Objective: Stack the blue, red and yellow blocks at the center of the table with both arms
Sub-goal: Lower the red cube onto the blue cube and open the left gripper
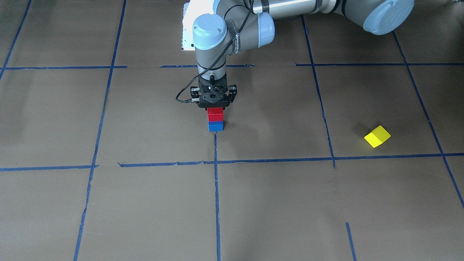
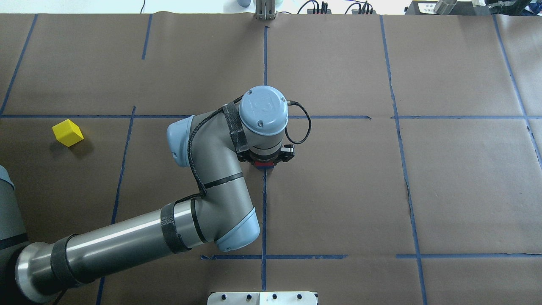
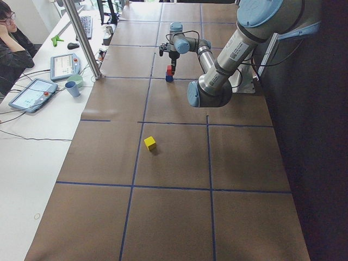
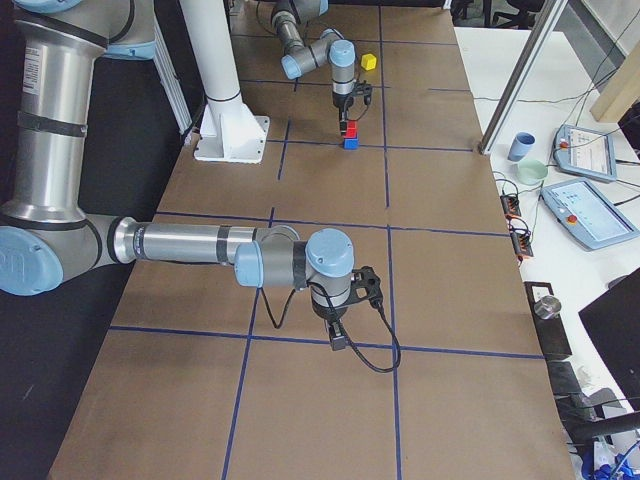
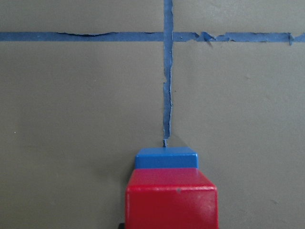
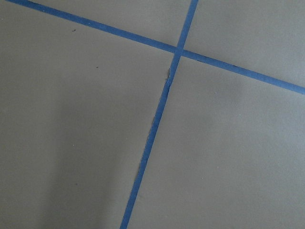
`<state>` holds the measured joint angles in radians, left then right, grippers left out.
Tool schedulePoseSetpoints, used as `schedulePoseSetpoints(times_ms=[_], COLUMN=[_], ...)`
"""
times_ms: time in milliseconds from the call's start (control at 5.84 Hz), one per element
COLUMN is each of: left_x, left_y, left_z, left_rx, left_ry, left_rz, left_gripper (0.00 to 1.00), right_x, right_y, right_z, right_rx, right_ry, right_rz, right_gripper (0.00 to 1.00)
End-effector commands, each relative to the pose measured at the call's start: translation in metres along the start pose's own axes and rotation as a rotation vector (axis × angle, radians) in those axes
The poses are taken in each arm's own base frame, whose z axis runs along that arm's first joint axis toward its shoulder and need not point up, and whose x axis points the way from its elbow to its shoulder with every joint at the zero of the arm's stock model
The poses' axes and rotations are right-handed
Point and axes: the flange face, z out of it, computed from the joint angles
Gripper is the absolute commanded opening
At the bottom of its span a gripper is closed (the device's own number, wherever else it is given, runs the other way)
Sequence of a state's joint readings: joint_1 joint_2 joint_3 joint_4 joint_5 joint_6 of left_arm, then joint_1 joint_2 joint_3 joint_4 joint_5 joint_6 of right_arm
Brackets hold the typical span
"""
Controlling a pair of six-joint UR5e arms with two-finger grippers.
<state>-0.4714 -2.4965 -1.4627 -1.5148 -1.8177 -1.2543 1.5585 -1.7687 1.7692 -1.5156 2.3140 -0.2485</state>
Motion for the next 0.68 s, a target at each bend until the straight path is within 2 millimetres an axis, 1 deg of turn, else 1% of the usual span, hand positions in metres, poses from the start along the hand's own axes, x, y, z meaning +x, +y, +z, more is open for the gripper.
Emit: schedulePoseSetpoints(times_ms=[0, 171, 342, 513], left_x=[-0.0007, -0.0021, -0.0022, -0.0022], left_y=[-0.0025, -0.0066, -0.0075, -0.0075], left_z=[0.0024, 0.001, 0.0043, 0.0044], left_rx=[0.001, 0.007, 0.005, 0.005], left_ry=[-0.002, 0.002, -0.004, -0.004], left_rz=[-0.003, -0.005, -0.006, -0.005], left_gripper=[0.29, 0.29, 0.32, 0.49], right_x=[0.0002, 0.0, 0.0002, 0.0002], right_y=[0.0001, -0.0007, 0.0001, 0.0001], right_z=[0.0002, -0.0003, 0.0002, 0.0002], right_rx=[-0.001, 0.001, -0.001, -0.001], right_ry=[0.001, 0.001, 0.001, 0.001], right_rz=[0.0, -0.001, 0.0, 0.0], right_gripper=[0.99, 0.99, 0.99, 0.99])
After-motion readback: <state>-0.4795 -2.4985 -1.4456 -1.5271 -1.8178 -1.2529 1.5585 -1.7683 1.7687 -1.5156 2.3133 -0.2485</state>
